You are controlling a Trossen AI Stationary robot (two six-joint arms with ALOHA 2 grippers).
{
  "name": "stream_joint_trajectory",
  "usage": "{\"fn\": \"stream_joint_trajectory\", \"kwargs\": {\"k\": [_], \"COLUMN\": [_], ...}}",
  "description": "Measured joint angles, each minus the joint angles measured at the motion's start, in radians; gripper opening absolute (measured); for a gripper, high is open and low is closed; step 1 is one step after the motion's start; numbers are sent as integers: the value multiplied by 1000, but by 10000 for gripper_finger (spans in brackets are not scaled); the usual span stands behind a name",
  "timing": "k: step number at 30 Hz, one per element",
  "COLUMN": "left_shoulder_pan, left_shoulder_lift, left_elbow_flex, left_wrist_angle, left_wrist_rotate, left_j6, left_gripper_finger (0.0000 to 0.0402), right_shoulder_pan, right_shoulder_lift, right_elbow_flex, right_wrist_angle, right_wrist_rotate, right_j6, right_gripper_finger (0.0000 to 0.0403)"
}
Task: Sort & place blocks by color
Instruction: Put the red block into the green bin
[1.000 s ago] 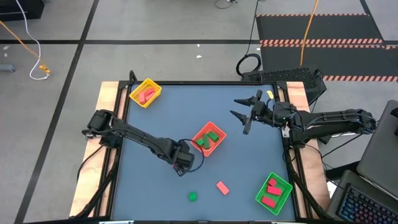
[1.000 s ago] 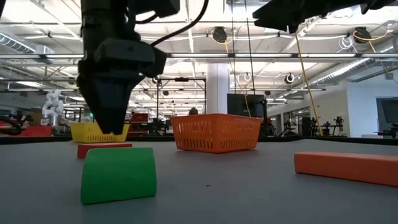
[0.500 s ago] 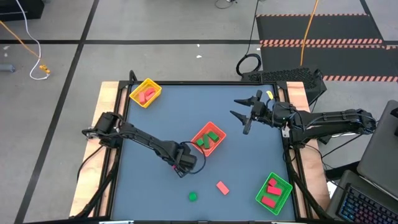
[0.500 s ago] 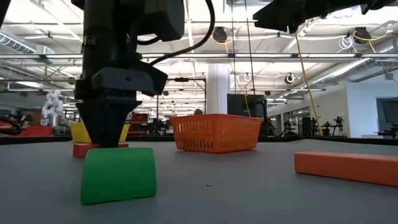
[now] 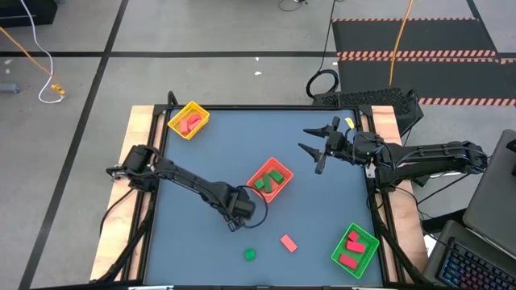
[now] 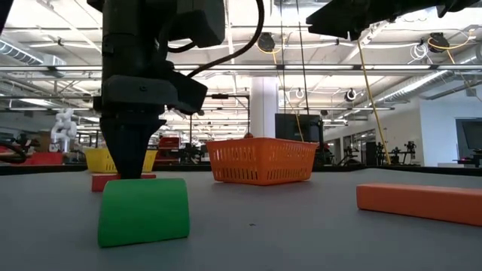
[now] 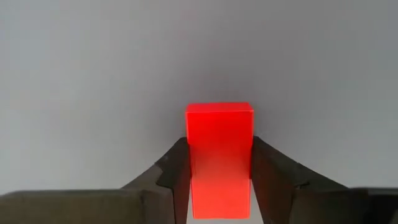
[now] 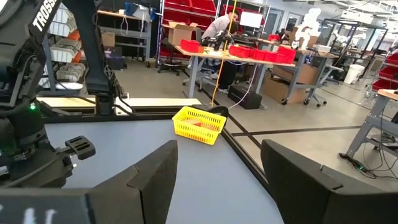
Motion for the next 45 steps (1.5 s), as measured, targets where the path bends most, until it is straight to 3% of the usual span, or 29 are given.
{"fn": "stream_joint_trajectory", "kwargs": {"k": [7,21,26,29,33,40,45], "left_shoulder_pan": [31,69,90,102,133,211,264], "left_shoulder_lift": [9,-41,-130,-197,-241,-232,-217], "left_elbow_flex": [60,452,511,510,508,505,507], "left_wrist_angle": [-38,-218,-174,-50,51,-3,-44], "left_wrist_rotate": [0,-110,-166,-179,-69,203,363], "left_j6": [107,324,407,479,515,473,429], "left_gripper_finger": [129,132,133,134,134,135,135], "right_shoulder_pan": [0,0,1,8,42,121,149], "right_shoulder_lift": [0,0,0,0,7,118,243], "right_elbow_flex": [0,0,0,0,0,0,-1], "right_wrist_angle": [0,-37,-52,-38,14,73,273], "right_wrist_rotate": [1,-9,-168,-300,-443,-441,-439], "right_j6": [-4,-71,-106,-147,-251,-484,-617], "right_gripper_finger": [224,224,224,224,224,224,224]}}
